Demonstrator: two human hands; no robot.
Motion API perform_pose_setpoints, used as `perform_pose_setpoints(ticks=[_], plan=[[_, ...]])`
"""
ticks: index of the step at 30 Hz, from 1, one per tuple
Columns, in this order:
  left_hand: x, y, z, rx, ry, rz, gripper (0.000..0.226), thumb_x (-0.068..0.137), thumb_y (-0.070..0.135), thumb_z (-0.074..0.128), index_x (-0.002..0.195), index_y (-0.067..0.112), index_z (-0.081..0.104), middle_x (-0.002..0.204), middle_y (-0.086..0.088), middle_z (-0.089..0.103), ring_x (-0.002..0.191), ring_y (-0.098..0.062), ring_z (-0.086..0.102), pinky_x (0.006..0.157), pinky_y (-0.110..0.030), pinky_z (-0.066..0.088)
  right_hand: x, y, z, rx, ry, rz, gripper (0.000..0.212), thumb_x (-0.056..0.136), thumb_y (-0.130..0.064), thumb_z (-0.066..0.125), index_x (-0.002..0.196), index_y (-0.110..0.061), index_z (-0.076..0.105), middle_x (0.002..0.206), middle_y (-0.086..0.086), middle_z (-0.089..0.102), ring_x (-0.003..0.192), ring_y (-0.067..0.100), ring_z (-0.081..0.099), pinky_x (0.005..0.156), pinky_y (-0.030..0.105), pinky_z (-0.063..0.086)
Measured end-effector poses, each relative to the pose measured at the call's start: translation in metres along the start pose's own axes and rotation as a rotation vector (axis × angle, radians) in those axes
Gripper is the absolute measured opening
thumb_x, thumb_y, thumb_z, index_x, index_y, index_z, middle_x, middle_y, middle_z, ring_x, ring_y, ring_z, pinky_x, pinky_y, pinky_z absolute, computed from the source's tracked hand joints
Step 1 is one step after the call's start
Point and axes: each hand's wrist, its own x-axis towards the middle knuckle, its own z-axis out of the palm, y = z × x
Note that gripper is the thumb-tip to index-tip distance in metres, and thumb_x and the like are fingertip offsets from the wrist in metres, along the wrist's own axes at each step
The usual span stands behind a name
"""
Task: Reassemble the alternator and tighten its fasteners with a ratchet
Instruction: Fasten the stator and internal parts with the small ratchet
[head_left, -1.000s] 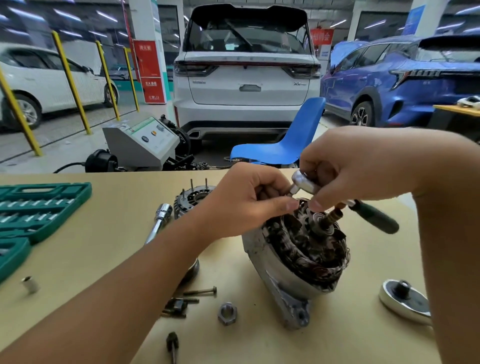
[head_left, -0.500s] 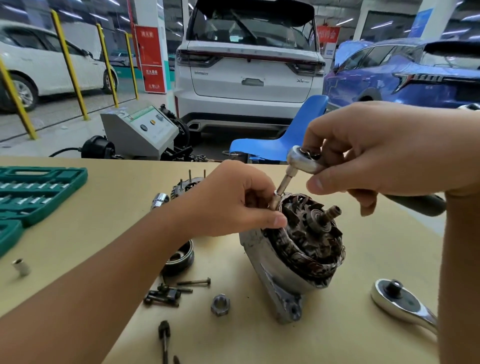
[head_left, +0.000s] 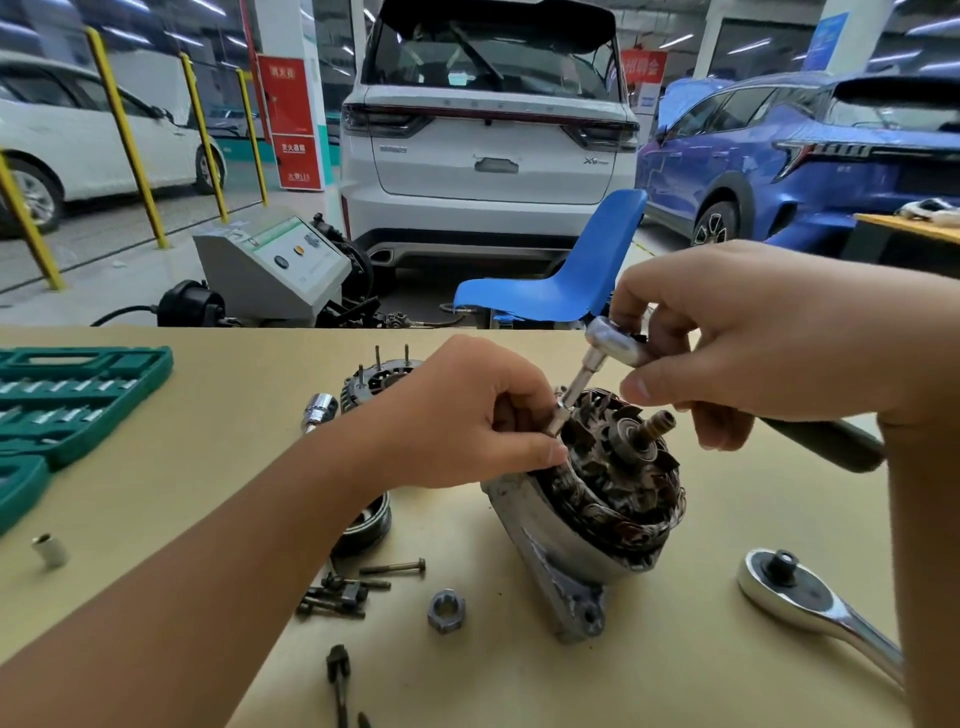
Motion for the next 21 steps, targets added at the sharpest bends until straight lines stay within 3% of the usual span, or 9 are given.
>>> perform_pose_setpoints(ticks=[6,8,11,15,18,21], plan=[[0.001,0.002,0.004,-0.106,0.057,0.024,0.007,0.086,0.022,0.082,0.088,0.025,0.076,0.071,0.011,0.069,0.062,-0.006,0.064,0.055,-0.012,0.046,-0.017,0.019,0.031,0.163,0.224,-0.05,0.025,0.084,-0.018,0.078,0.097,-0.03,0.06,0.071,-0.005,0.068,0.045,0.014,0.064,0.047,0.034,0.054],[0.002,0.003,0.008,-0.166,0.077,0.03,0.01,0.086,0.019,0.082,0.095,0.019,0.079,0.073,0.005,0.07,0.061,-0.011,0.063,0.055,-0.023,0.051,-0.019,0.026,0.042,0.182,0.314,-0.096,0.027,0.081,-0.019,0.08,0.096,-0.032,0.062,0.072,-0.009,0.068,0.051,0.01,0.061,0.053,0.031,0.046],[0.004,0.004,0.01,-0.21,0.081,0.02,0.018,0.085,0.017,0.083,0.103,0.019,0.079,0.073,0.003,0.071,0.063,-0.019,0.064,0.057,-0.024,0.051,-0.024,0.03,0.046,0.125,0.449,-0.136,0.027,0.074,-0.031,0.079,0.096,-0.038,0.066,0.075,-0.015,0.071,0.063,0.009,0.062,0.059,0.029,0.043],[0.004,0.007,0.007,-0.171,0.031,0.007,0.01,0.085,0.016,0.083,0.092,0.022,0.079,0.074,0.004,0.072,0.067,-0.015,0.067,0.063,-0.035,0.058,-0.032,0.024,0.051,-0.02,0.532,-0.172,0.036,0.07,-0.035,0.081,0.105,-0.028,0.075,0.074,-0.021,0.069,0.068,0.001,0.061,0.06,0.022,0.042],[0.005,0.009,0.002,-0.131,-0.009,-0.004,0.029,0.085,0.016,0.083,0.08,0.041,0.07,0.067,0.013,0.068,0.059,-0.004,0.062,0.056,-0.021,0.05,-0.035,0.019,0.05,-0.009,0.535,-0.177,0.038,0.068,-0.031,0.086,0.104,-0.025,0.077,0.074,-0.021,0.07,0.066,0.001,0.062,0.058,0.021,0.045],[0.005,0.014,0.0,-0.099,-0.01,0.01,0.027,0.087,0.017,0.082,0.076,0.038,0.069,0.064,0.015,0.064,0.056,-0.003,0.058,0.054,-0.016,0.044,-0.041,0.014,0.048,0.071,0.49,-0.192,0.041,0.066,-0.044,0.081,0.101,-0.023,0.077,0.069,-0.017,0.071,0.055,0.009,0.066,0.048,0.027,0.052]])
